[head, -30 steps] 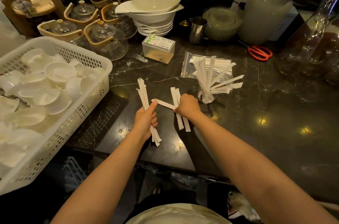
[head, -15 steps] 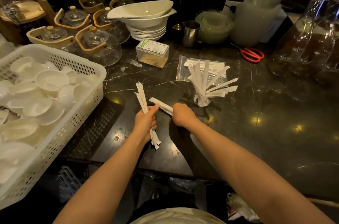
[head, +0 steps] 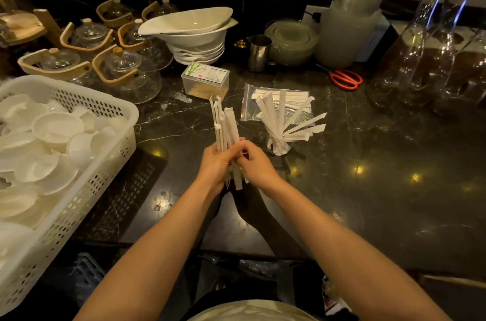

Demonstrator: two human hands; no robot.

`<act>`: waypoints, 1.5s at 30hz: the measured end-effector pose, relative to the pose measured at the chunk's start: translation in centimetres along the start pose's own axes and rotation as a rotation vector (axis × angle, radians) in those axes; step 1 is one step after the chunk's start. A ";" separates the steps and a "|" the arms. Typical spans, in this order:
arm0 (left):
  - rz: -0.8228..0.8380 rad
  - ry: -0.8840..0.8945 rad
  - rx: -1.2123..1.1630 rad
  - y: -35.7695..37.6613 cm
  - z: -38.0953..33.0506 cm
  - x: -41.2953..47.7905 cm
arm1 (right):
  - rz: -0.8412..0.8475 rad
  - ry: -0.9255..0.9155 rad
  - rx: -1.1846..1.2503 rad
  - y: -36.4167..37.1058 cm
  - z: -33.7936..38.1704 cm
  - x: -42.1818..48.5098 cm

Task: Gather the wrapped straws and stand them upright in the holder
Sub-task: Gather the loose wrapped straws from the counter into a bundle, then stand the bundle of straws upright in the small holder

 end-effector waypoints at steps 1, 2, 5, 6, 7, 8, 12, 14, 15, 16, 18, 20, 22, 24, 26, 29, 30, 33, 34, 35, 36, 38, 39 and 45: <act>0.014 0.019 0.001 0.4 -0.3 -0.1 | -0.013 -0.014 0.035 -0.2 0.1 -0.1; 0.026 0.035 0.006 0.7 -0.6 -0.1 | -0.027 -0.019 0.075 -0.5 0.0 -0.2; 0.047 0.066 0.020 1.5 -1.0 -0.2 | -0.047 -0.026 0.175 -1.3 -0.4 -0.5; 0.066 0.086 0.029 1.9 -1.2 -0.2 | -0.058 -0.028 0.184 -1.7 -0.5 -0.6; 0.086 0.109 0.040 2.4 -1.5 -0.3 | -0.065 -0.028 0.193 -2.1 -0.6 -0.7; 0.099 0.131 0.052 2.7 -1.8 -0.5 | -0.067 -0.023 0.196 -2.3 -0.8 -0.8; 0.121 0.165 0.091 3.2 -1.8 -0.9 | -0.029 0.003 0.198 -2.3 -1.4 -1.4; 0.141 0.157 0.120 3.4 -1.3 -0.8 | -0.018 0.022 0.184 -2.4 -2.0 -1.5; 0.153 0.153 0.134 3.6 -1.1 -0.9 | -0.018 0.028 0.180 -2.5 -2.3 -1.4; 0.163 0.151 0.143 3.7 -1.1 -0.9 | -0.016 0.029 0.175 -2.5 -2.5 -1.5; 0.186 0.162 0.156 4.0 -1.2 -1.0 | -0.005 0.019 0.162 -2.5 -2.5 -1.5; 0.222 0.176 0.162 4.2 -1.5 -1.2 | 0.003 -0.005 0.165 -2.5 -2.2 -1.5; 0.237 0.197 0.177 4.3 -1.8 -1.2 | 0.017 -0.027 0.186 -2.4 -1.7 -1.6; 0.226 0.219 0.207 4.1 -2.3 -1.2 | 0.020 -0.039 0.188 -2.3 -1.3 -1.6; 0.214 0.228 0.225 4.0 -2.5 -1.1 | 0.007 -0.050 0.171 -2.3 -1.3 -1.5; 0.208 0.206 0.226 3.9 -2.5 -1.0 | -0.009 -0.047 0.176 -2.1 -0.9 -1.5; 0.204 0.199 0.229 3.8 -2.5 -1.0 | -0.011 -0.046 0.182 -2.2 -0.8 -1.6; 0.188 0.200 0.239 3.6 -2.5 -0.8 | -0.003 -0.039 0.189 -2.1 -0.4 -1.6; 0.182 0.204 0.247 3.6 -2.6 -0.8 | -0.005 -0.025 0.192 -2.1 -0.4 -1.6; 0.175 0.206 0.251 3.6 -2.7 -0.8 | -0.012 -0.012 0.188 -2.1 -0.5 -1.5; 0.167 0.206 0.252 3.5 -2.8 -0.8 | -0.021 -0.002 0.178 -2.2 -0.5 -1.5; 0.155 0.211 0.245 3.5 -3.2 -0.8 | -0.030 0.001 0.165 -2.3 -0.2 -1.4; 0.153 0.210 0.241 3.5 -3.5 -0.9 | -0.036 -0.004 0.158 -2.4 0.2 -1.4; 0.177 0.327 0.251 4.8 -9.5 -1.5 | -0.093 -0.130 0.072 -4.6 5.4 -1.0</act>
Point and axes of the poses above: each hand's wrist, its own x-axis towards the middle knuckle, its own y-axis out of the palm, z = x × y, the point moved 9 cm from there along x, towards the middle knuckle, and after that the axes turned 14 degrees about x, right-handed, at the moved point
